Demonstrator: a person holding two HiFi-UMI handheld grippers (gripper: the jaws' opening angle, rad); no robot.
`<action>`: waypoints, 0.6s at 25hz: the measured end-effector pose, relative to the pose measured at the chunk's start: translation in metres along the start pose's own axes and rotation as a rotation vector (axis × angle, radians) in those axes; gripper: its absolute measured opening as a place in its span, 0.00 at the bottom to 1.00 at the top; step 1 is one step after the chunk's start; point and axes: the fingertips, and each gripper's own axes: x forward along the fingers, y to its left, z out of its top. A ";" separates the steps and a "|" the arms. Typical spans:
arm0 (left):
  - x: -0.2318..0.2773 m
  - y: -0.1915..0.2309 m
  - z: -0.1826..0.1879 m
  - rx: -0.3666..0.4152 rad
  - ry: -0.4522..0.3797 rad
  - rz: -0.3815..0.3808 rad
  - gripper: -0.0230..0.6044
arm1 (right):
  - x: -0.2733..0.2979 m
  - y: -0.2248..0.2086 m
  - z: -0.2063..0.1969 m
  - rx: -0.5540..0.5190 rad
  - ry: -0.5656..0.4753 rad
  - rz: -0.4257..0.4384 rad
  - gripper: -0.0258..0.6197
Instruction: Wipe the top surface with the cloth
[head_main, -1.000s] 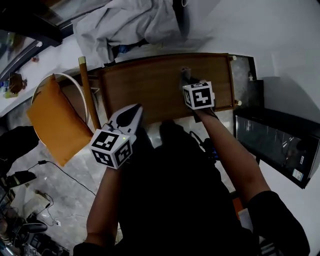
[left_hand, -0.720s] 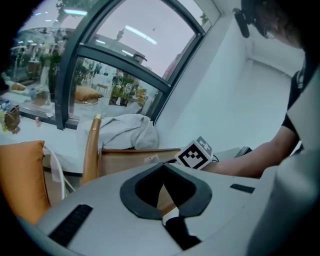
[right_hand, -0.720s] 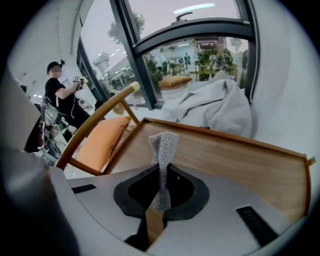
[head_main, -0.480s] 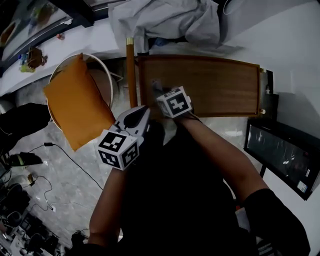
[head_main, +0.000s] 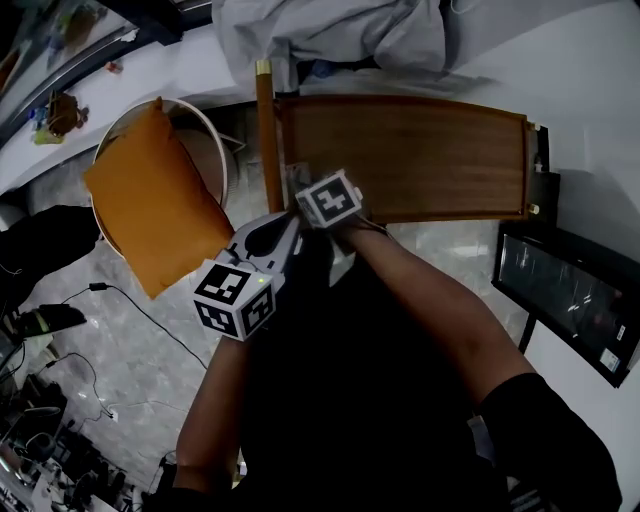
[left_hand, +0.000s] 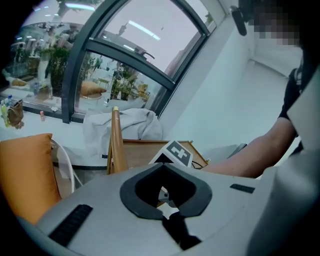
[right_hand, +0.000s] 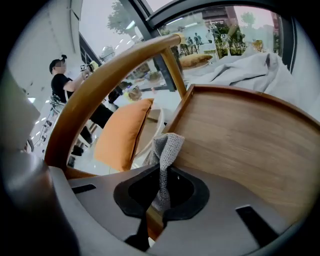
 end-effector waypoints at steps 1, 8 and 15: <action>0.001 -0.001 0.000 -0.001 -0.002 0.001 0.06 | 0.002 0.000 -0.003 -0.014 0.013 0.000 0.09; 0.014 -0.017 -0.001 -0.010 0.013 0.007 0.06 | -0.001 -0.009 -0.011 -0.138 0.044 -0.032 0.09; 0.043 -0.040 0.000 -0.006 0.031 -0.009 0.06 | -0.026 -0.051 -0.028 -0.123 0.047 -0.059 0.09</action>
